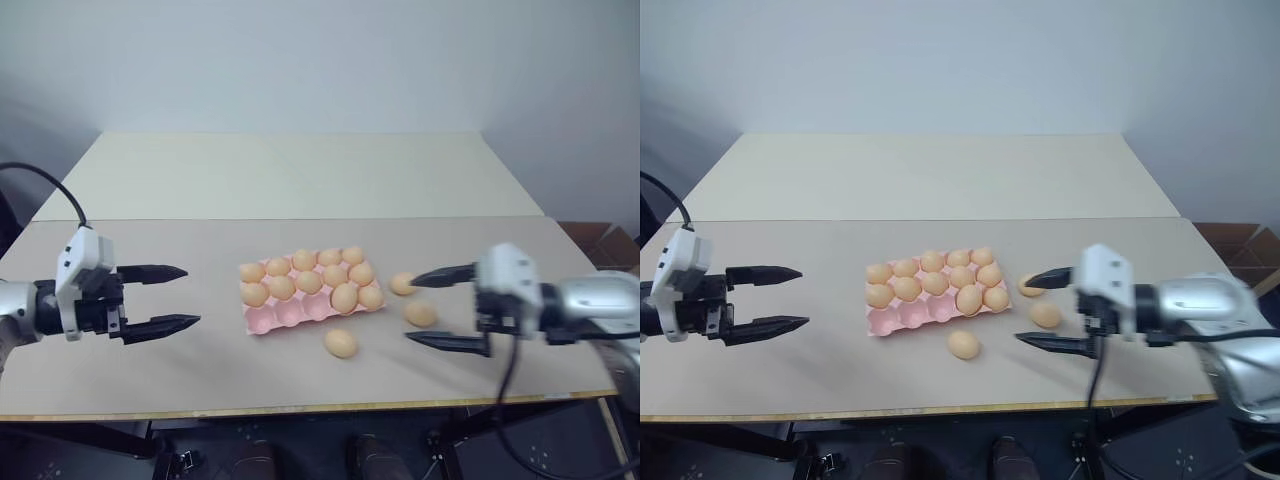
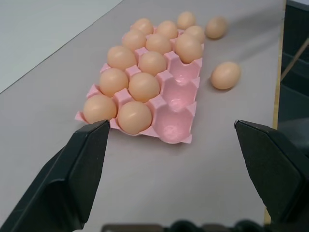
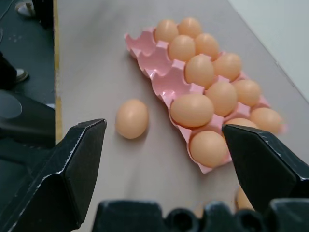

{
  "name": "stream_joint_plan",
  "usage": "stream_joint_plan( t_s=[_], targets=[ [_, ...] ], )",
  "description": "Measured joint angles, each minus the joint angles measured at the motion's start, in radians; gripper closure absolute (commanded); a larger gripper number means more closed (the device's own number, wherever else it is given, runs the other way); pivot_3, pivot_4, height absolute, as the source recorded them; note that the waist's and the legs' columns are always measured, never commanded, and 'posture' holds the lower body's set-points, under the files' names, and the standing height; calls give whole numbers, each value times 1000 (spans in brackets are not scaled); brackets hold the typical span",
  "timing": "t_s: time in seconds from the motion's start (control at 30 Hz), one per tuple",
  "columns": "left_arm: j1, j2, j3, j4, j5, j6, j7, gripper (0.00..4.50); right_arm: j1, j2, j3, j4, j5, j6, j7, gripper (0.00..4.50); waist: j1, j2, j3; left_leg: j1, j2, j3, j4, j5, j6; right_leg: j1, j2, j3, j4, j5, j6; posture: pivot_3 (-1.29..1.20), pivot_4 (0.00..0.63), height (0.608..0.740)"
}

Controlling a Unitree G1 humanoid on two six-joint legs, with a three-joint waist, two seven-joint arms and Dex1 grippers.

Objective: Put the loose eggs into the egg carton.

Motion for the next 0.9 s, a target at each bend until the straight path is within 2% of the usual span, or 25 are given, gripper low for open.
stream_joint_plan(
  t_s=[0.17, 0.3, 0.47, 0.57, 0.73, 0.77, 0.9],
  targets=[
    [-6, 0, -10, 4, 0, 1, -3, 0, -84, 79, 245, -24, -105, 82, -62, 19, 2, 0, 0, -4, 0, 0, 0, 0, 0, -1, 0, -1, -1, 1, 2, 0, 150, 740],
    [-13, 0, -15, 5, 1, 1, -7, 0, -122, 137, 367, -28, -179, 116, -100, 19, 4, 0, 0, -3, 0, 0, 0, 0, 0, -1, 0, -1, -1, 0, 0, 0, 150, 740],
    [-13, 0, -16, 4, 1, 1, -8, 0, -154, 172, 455, -4, -262, 140, -132, 19, 4, -1, -1, -2, 0, 0, 1, 0, 0, -1, 0, -1, 1, 0, 0, 0, 150, 740],
    [-10, 0, -16, 2, 1, 1, -6, 0, -160, 191, 499, 14, -301, 154, -144, 638, 4, -1, -1, -2, 0, 0, 1, 0, 0, -1, 0, -1, 1, 0, 0, 0, 150, 740],
    [8, -1, -16, -8, 1, 0, 1, 0, -165, 219, 524, 28, -330, 156, -155, 2362, 4, -1, -1, -2, 0, 0, 1, 0, 0, -1, 0, -1, 1, 1, 1, 0, 150, 740],
    [8, -1, -16, -11, 1, 0, 2, 0, -165, 219, 521, 28, -329, 156, -154, 2564, 4, -1, -1, -2, 0, 0, 1, 0, 0, -1, 0, -1, 1, 1, 0, 0, 150, 740],
    [15, -1, -16, -18, 1, -1, 6, 0, -166, 223, 448, 23, -281, 168, -138, 2600, 4, -1, -1, -2, 0, -1, 1, 0, 0, -1, 0, -1, 1, 1, 0, 0, 150, 740]
  ],
)
